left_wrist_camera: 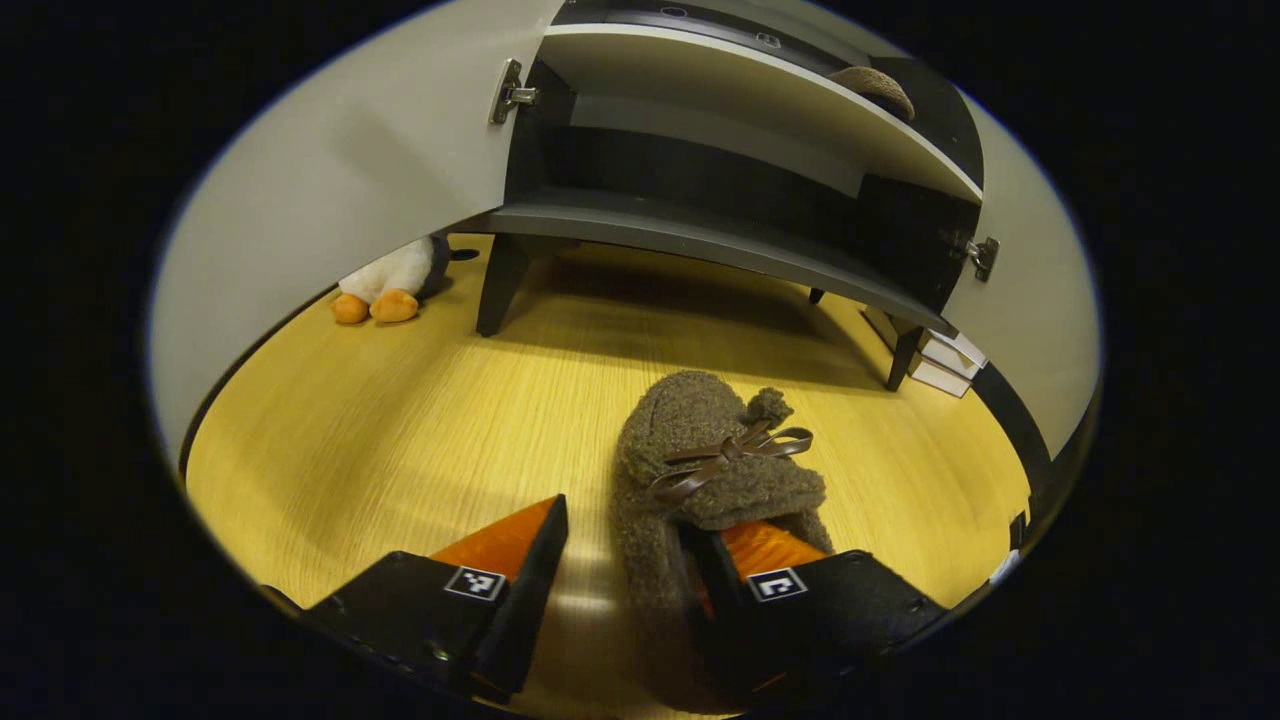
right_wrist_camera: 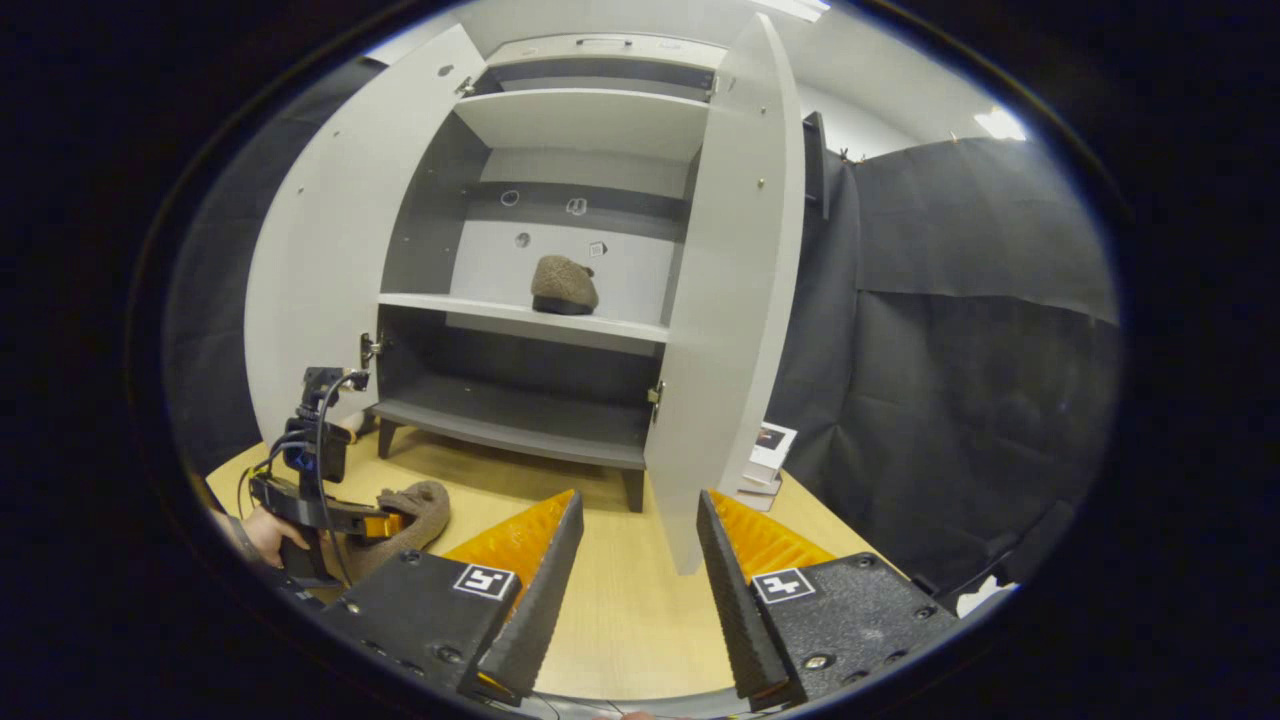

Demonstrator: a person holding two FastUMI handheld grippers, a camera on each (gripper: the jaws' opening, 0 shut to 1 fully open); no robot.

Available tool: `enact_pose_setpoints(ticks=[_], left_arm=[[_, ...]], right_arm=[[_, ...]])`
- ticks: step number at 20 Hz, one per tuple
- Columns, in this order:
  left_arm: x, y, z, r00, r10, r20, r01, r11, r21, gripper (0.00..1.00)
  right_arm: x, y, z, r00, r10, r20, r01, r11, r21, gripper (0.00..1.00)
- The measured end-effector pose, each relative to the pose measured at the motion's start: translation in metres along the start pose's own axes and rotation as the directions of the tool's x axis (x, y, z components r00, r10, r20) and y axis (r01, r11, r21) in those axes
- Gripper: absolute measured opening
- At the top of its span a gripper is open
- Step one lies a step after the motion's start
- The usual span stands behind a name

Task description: Grab one shoe with the right hand and put it into the shoe cabinet, grab the other shoe with the left hand and put it into the shoe cabinet; then close the right door with the right hand and the left door with the left hand.

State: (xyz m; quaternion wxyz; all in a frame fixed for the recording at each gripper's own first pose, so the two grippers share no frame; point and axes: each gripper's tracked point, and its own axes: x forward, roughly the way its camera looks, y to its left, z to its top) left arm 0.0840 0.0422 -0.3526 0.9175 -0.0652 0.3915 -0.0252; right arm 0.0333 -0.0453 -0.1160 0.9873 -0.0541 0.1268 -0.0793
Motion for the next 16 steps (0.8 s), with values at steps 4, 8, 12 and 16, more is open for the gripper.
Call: enact_pose_setpoints(ticks=[4, 8, 12, 16], left_arm=[[0.001, 0.001, 0.005, 0.998, 0.034, 0.05, -0.036, 0.999, 0.035, 0.1], [-0.018, -0.008, 0.019, 0.997, 0.041, 0.072, -0.045, 0.997, 0.06, 0.0], [-0.085, -0.042, 0.108, 0.969, 0.015, 0.248, -0.027, 0.999, 0.045, 0.0], [-0.131, -0.075, 0.237, 0.904, -0.023, 0.426, -0.004, 0.998, 0.064, 0.0]], right_arm=[[0.0, 0.002, -0.003, 1.0, 0.011, -0.007, -0.011, 1.0, 0.001, 0.72], [0.002, 0.007, -0.001, 0.999, 0.033, -0.001, -0.033, 0.999, -0.005, 0.72], [0.006, 0.014, -0.001, 0.999, 0.048, 0.009, -0.048, 0.999, -0.004, 0.72], [0.007, 0.021, 0.005, 0.997, 0.071, 0.026, -0.071, 0.998, -0.004, 0.72]])
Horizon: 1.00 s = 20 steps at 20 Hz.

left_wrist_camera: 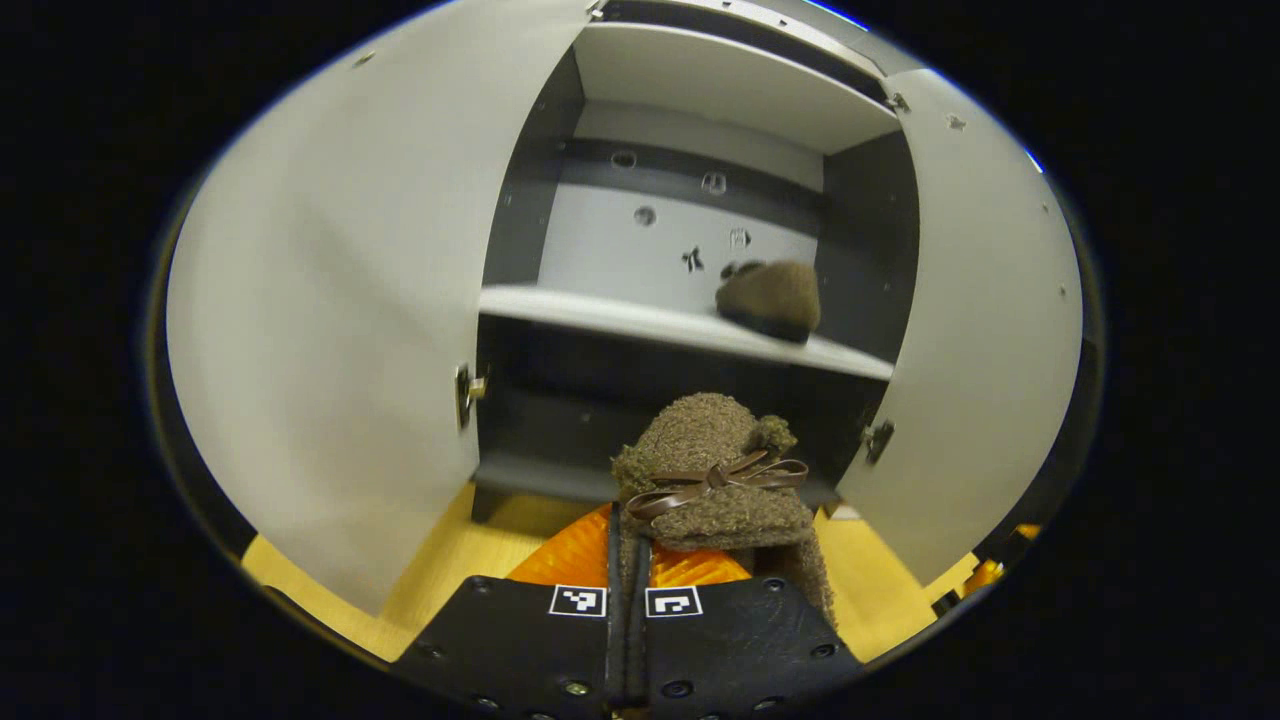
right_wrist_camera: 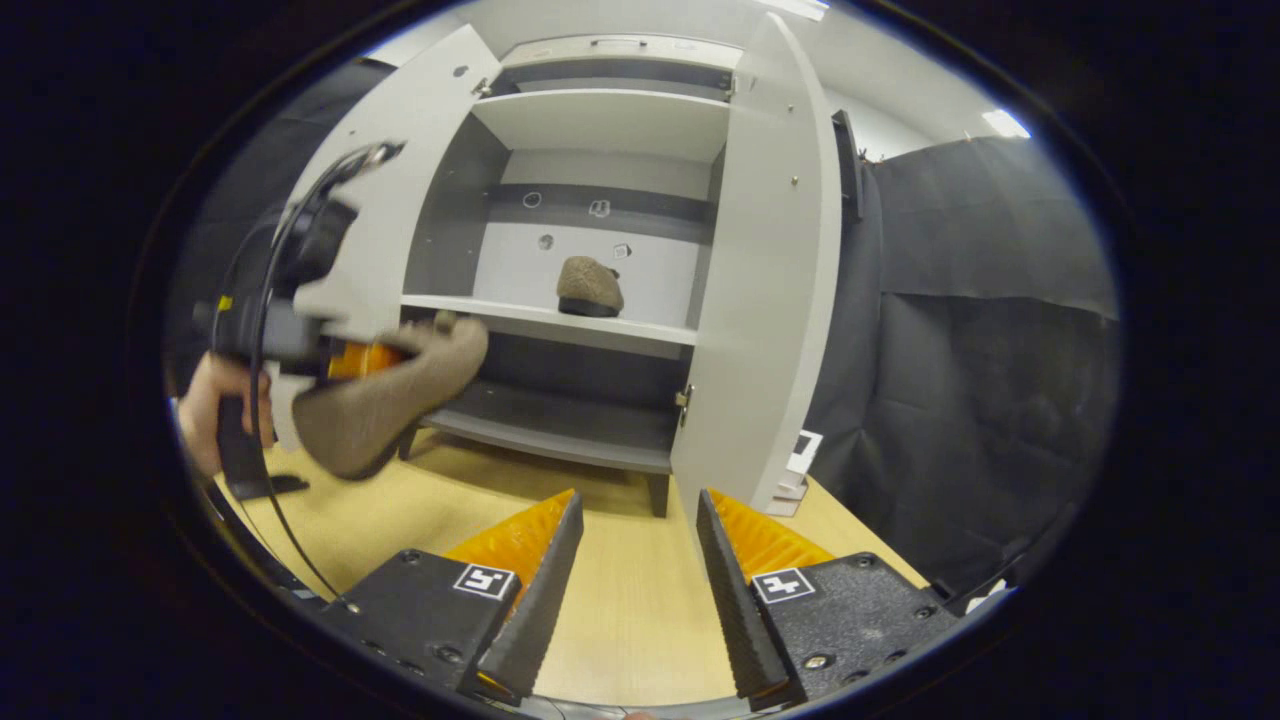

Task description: Grab one shoe with the right hand and put it into the shoe cabinet, grab the other shoe with the left hand and put it into the shoe cabinet; then close the right door with the right hand and the left door with the left hand.

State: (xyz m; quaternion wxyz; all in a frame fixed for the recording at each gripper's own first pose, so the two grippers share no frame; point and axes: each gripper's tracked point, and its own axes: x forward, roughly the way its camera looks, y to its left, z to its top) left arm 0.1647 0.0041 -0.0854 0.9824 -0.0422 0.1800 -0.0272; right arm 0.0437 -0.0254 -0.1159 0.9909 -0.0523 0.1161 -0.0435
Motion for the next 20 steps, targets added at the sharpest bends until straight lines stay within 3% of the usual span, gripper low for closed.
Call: enact_pose_setpoints(ticks=[4, 8, 12, 15, 20], left_arm=[[0.052, -0.011, 0.107, 0.997, 0.003, 0.073, -0.001, 0.999, -0.036, 0.0], [0.142, -0.006, 0.148, 0.999, 0.041, 0.01, -0.041, 0.997, -0.062, 0.0], [0.216, 0.001, 0.135, 0.986, 0.097, -0.134, -0.102, 0.994, -0.035, 0.0], [0.244, 0.004, 0.105, 0.961, 0.114, -0.25, -0.138, 0.987, -0.082, 0.0], [0.256, 0.006, 0.105, 0.955, 0.119, -0.271, -0.147, 0.985, -0.087, 0.0]], right_arm=[[-0.002, 0.005, 0.007, 1.0, 0.018, 0.024, -0.018, 1.0, 0.0, 0.72], [-0.009, 0.004, 0.009, 1.0, 0.005, 0.025, -0.005, 1.0, 0.025, 0.72], [-0.01, 0.003, 0.008, 1.0, -0.004, 0.016, 0.004, 0.999, 0.038, 0.72], [-0.014, -0.003, 0.003, 1.0, -0.027, 0.005, 0.027, 0.999, 0.044, 0.72], [-0.014, -0.021, -0.011, 0.997, -0.067, -0.037, 0.069, 0.995, 0.07, 0.72]])
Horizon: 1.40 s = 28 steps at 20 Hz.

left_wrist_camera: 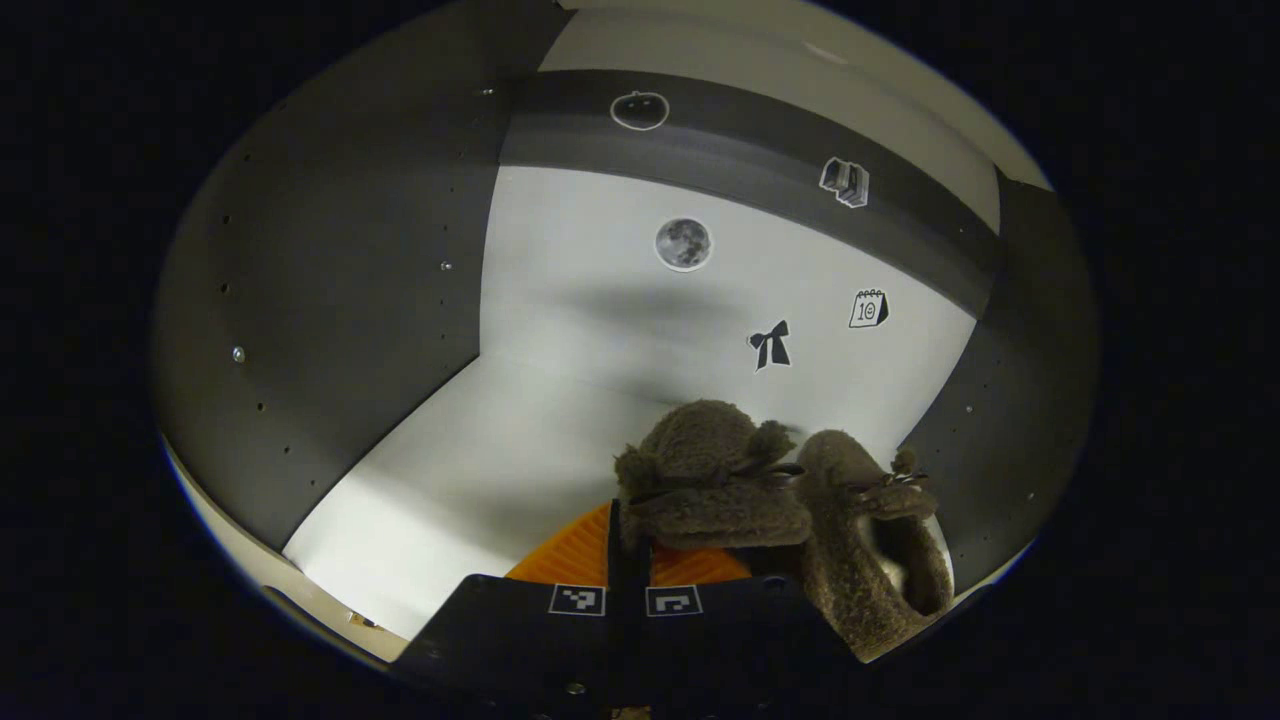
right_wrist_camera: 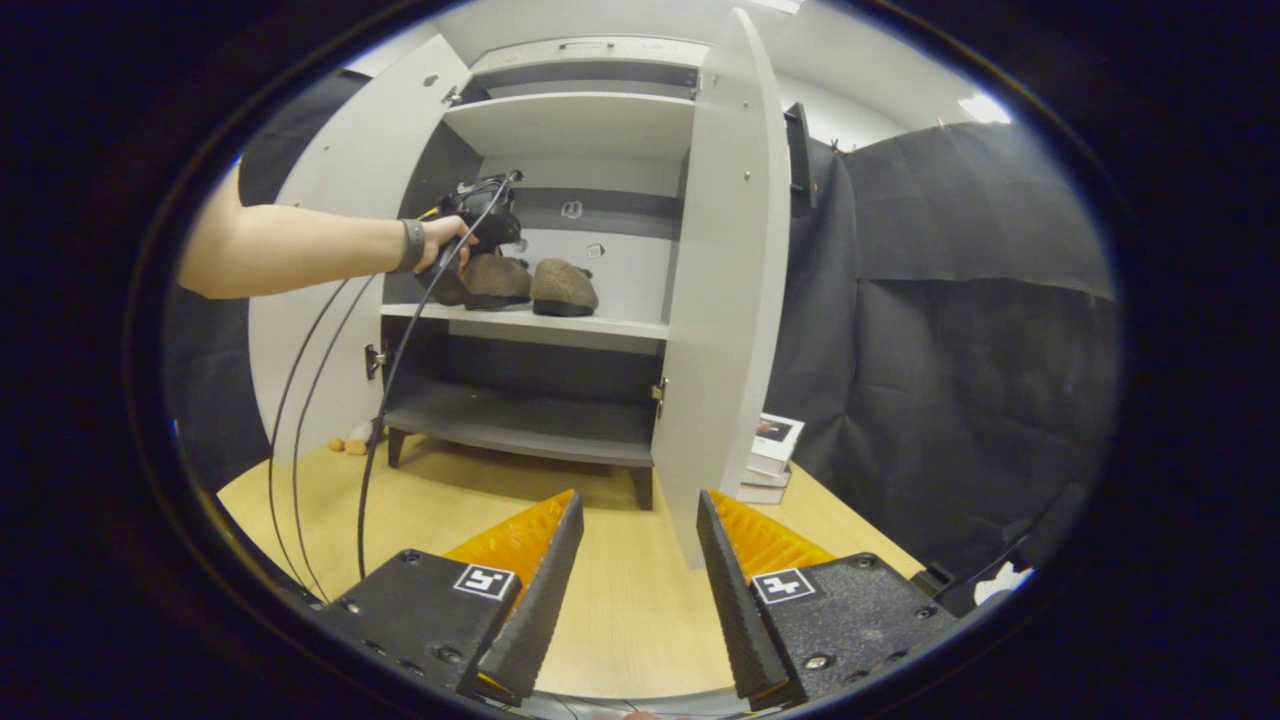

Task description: Grab one shoe with the right hand and put it into the shoe cabinet, grab the other shoe with the left hand and put it into the shoe cabinet; then close the right door with the right hand and the left door with the left hand.

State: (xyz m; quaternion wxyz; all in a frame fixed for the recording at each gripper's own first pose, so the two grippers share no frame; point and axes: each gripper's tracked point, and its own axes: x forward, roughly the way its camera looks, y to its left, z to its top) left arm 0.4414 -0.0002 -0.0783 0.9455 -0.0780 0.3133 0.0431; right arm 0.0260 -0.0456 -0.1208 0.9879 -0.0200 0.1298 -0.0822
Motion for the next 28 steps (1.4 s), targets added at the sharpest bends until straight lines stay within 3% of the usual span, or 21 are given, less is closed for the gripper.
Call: enact_pose_setpoints(ticks=[3, 4, 5, 6, 8, 9, 10, 14, 19, 25, 28], left_arm=[[-0.001, 0.001, -0.003, 0.999, -0.015, -0.03, 0.015, 1.0, -0.009, 0.01], [-0.004, -0.003, -0.003, 0.998, -0.044, -0.036, 0.043, 0.999, -0.02, 0.14], [-0.009, -0.004, -0.003, 0.998, -0.054, -0.042, 0.053, 0.998, -0.023, 0.12], [-0.015, -0.001, -0.001, 0.998, -0.047, -0.036, 0.046, 0.999, -0.015, 0.2], [-0.026, 0.004, 0.006, 0.999, -0.048, -0.017, 0.047, 0.999, -0.006, 0.6], [-0.034, 0.007, 0.008, 0.999, -0.051, -0.011, 0.051, 0.999, 0.002, 0.85], [-0.044, 0.008, 0.009, 0.999, -0.055, 0.003, 0.055, 0.998, 0.013, 0.75], [-0.106, 0.009, 0.034, 0.982, -0.101, 0.161, 0.092, 0.994, 0.059, 0.8], [-0.206, 0.001, 0.041, 0.92, -0.216, 0.328, 0.192, 0.976, 0.102, 0.8], [-0.293, 0.002, -0.008, 0.858, -0.271, 0.436, 0.209, 0.96, 0.185, 0.8], [-0.315, 0.009, -0.061, 0.868, -0.27, 0.417, 0.215, 0.961, 0.176, 0.81]], right_arm=[[0.002, -0.005, 0.001, 1.0, -0.011, 0.001, 0.011, 1.0, 0.011, 0.72], [0.003, -0.005, 0.001, 1.0, -0.012, 0.004, 0.012, 1.0, 0.01, 0.72], [0.003, -0.005, 0.001, 1.0, -0.009, 0.006, 0.009, 1.0, 0.011, 0.72], [0.003, -0.004, 0.0, 1.0, -0.004, 0.005, 0.004, 1.0, 0.013, 0.72], [0.003, -0.002, -0.001, 1.0, 0.007, 0.002, -0.007, 1.0, 0.019, 0.72], [0.002, 0.0, -0.001, 1.0, 0.011, 0.004, -0.011, 1.0, 0.02, 0.72], [0.001, 0.002, 0.0, 1.0, 0.015, 0.009, -0.015, 1.0, 0.02, 0.72], [-0.002, 0.008, 0.005, 0.999, 0.038, 0.028, -0.038, 0.999, 0.01, 0.72], [-0.004, 0.02, 0.015, 0.996, 0.079, 0.045, -0.08, 0.997, 0.015, 0.72], [-0.008, 0.026, 0.035, 0.99, 0.107, 0.088, -0.109, 0.994, 0.026, 0.72], [-0.01, 0.023, 0.042, 0.99, 0.1, 0.102, -0.105, 0.994, 0.039, 0.72]])
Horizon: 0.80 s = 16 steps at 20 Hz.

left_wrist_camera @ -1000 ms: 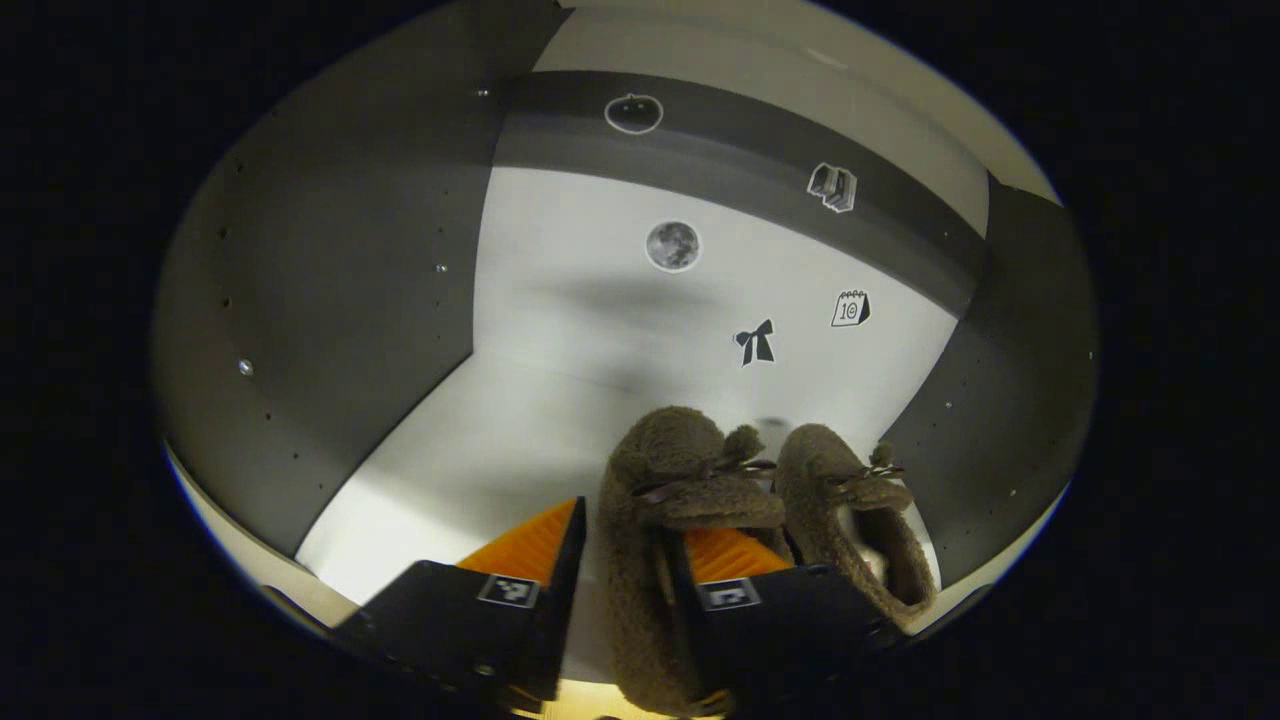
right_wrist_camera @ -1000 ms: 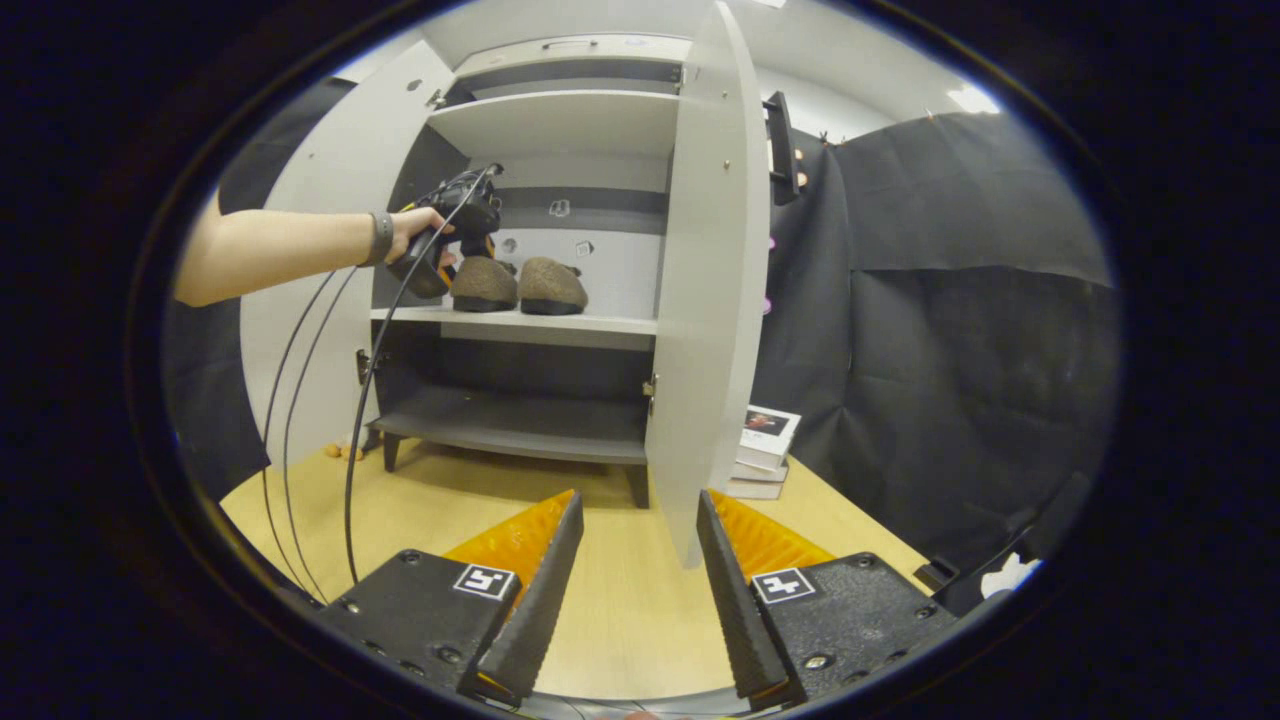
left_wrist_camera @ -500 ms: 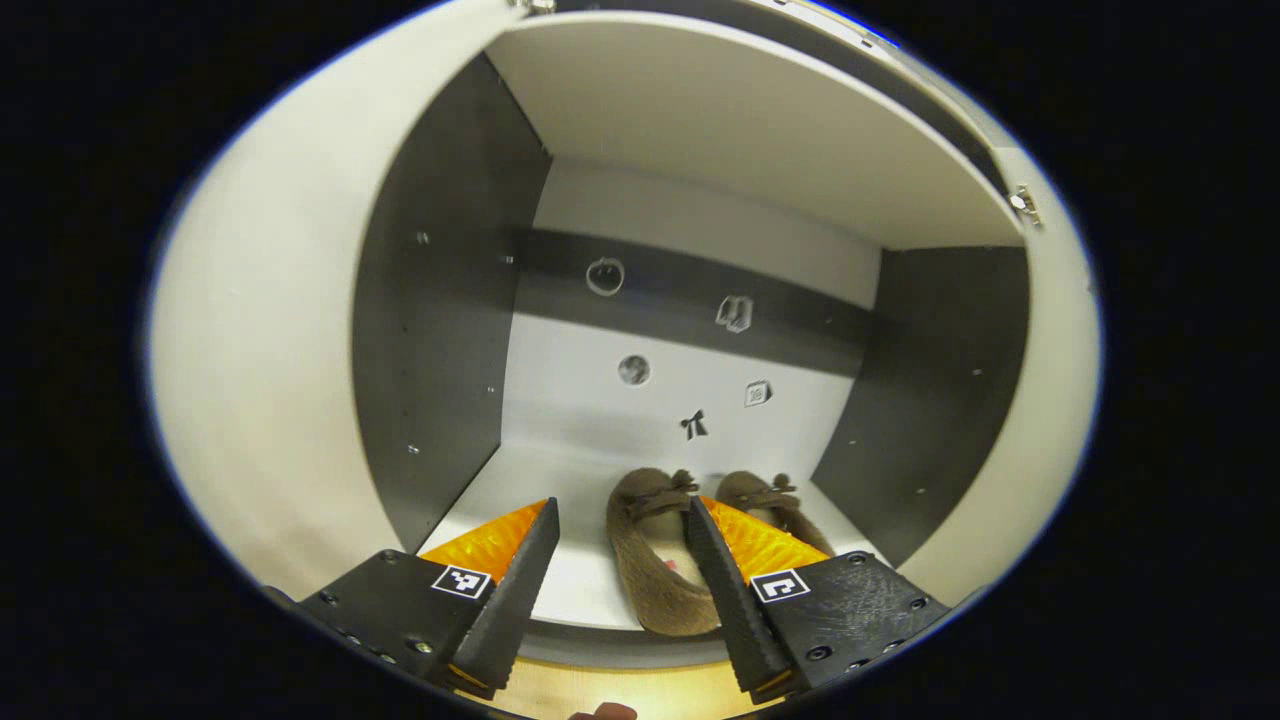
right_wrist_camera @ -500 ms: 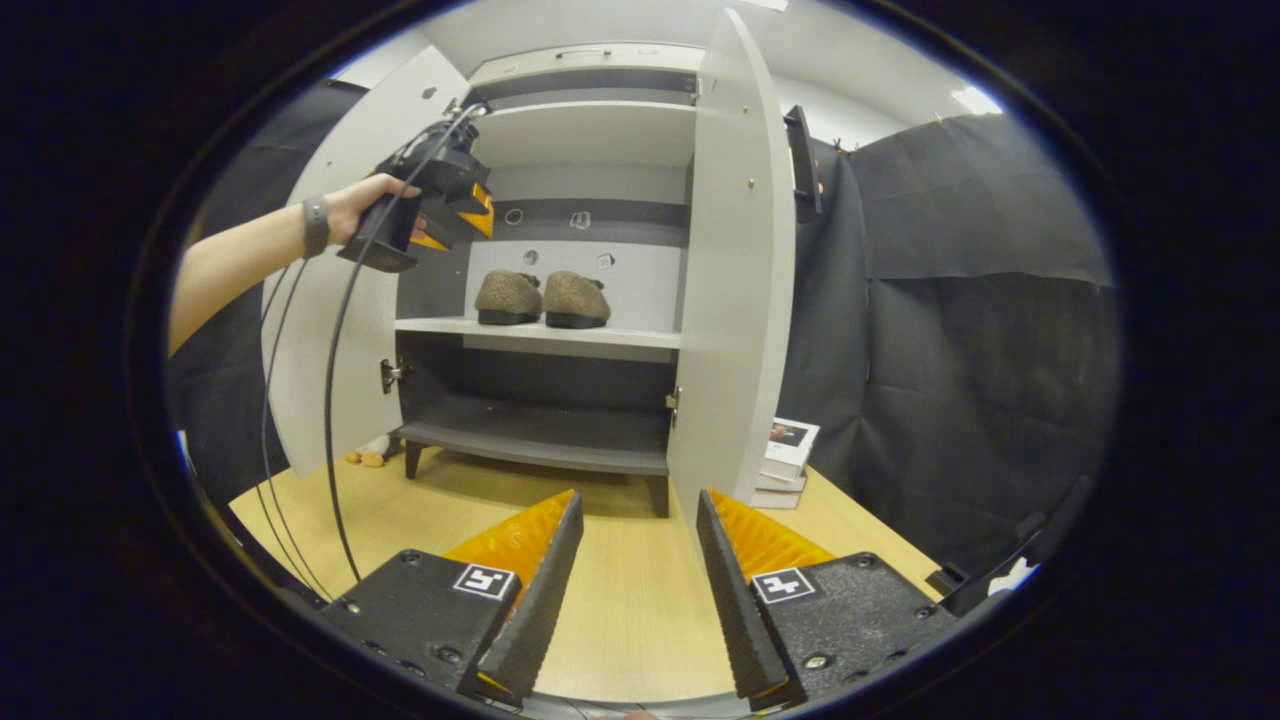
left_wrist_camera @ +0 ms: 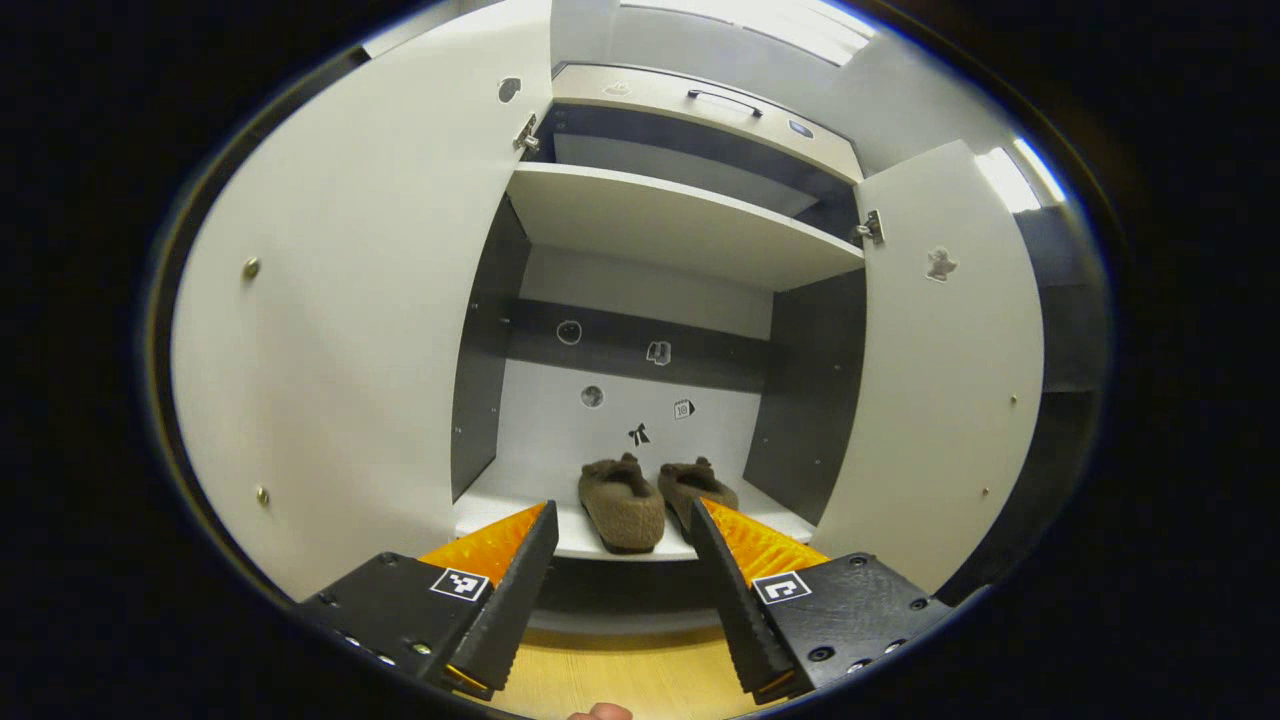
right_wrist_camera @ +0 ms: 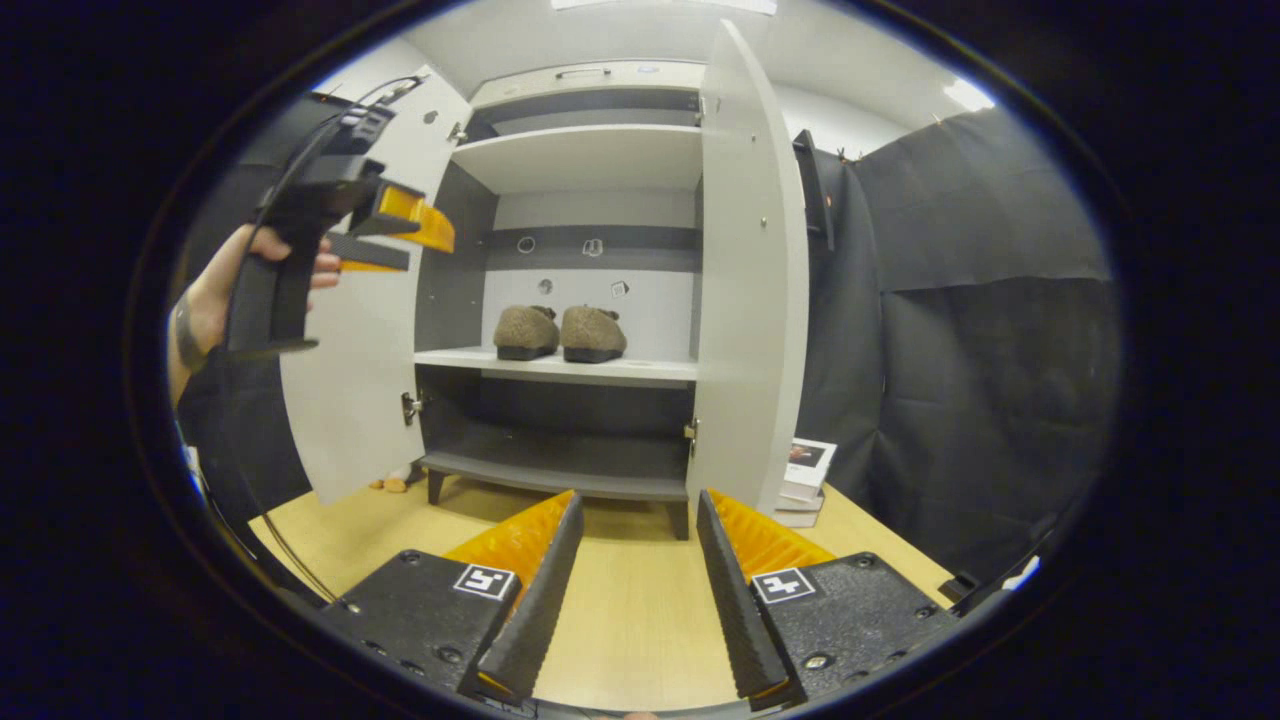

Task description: Grab one shoe with the right hand and put it into the shoe cabinet, grab the other shoe with the left hand and put it into the shoe cabinet; then close the right door with the right hand and the left door with the left hand.

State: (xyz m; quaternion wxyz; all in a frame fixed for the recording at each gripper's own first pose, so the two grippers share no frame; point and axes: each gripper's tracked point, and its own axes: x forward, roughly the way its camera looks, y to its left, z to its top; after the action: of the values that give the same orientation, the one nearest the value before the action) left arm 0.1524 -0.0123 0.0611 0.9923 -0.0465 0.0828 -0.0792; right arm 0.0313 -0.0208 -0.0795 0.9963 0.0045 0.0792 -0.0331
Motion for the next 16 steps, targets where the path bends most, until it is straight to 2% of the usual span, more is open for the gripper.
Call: enact_pose_setpoints(ticks=[3, 4, 5, 9, 16], left_arm=[[-0.032, 0.002, -0.03, 0.999, 0.037, 0.026, -0.038, 0.998, 0.058, 0.81], [-0.042, -0.001, -0.041, 0.999, 0.032, 0.028, -0.034, 0.997, 0.07, 0.96], [-0.051, -0.004, -0.054, 0.999, 0.027, 0.026, -0.029, 0.997, 0.075, 0.81], [-0.085, -0.007, -0.099, 0.999, 0.042, 0.004, -0.042, 0.998, 0.049, 0.83], [-0.133, -0.001, -0.127, 0.995, 0.081, 0.052, -0.085, 0.994, 0.071, 0.87]], right_arm=[[-0.002, -0.003, 0.004, 1.0, -0.009, 0.011, 0.009, 1.0, -0.008, 0.72], [-0.003, -0.003, 0.005, 1.0, -0.008, 0.012, 0.008, 1.0, -0.008, 0.72], [-0.004, -0.004, 0.006, 1.0, -0.01, 0.014, 0.01, 1.0, -0.004, 0.72], [-0.008, -0.005, 0.005, 1.0, -0.016, 0.015, 0.016, 1.0, 0.008, 0.72], [-0.009, -0.004, -0.011, 1.0, -0.014, -0.023, 0.014, 0.999, 0.034, 0.72]])
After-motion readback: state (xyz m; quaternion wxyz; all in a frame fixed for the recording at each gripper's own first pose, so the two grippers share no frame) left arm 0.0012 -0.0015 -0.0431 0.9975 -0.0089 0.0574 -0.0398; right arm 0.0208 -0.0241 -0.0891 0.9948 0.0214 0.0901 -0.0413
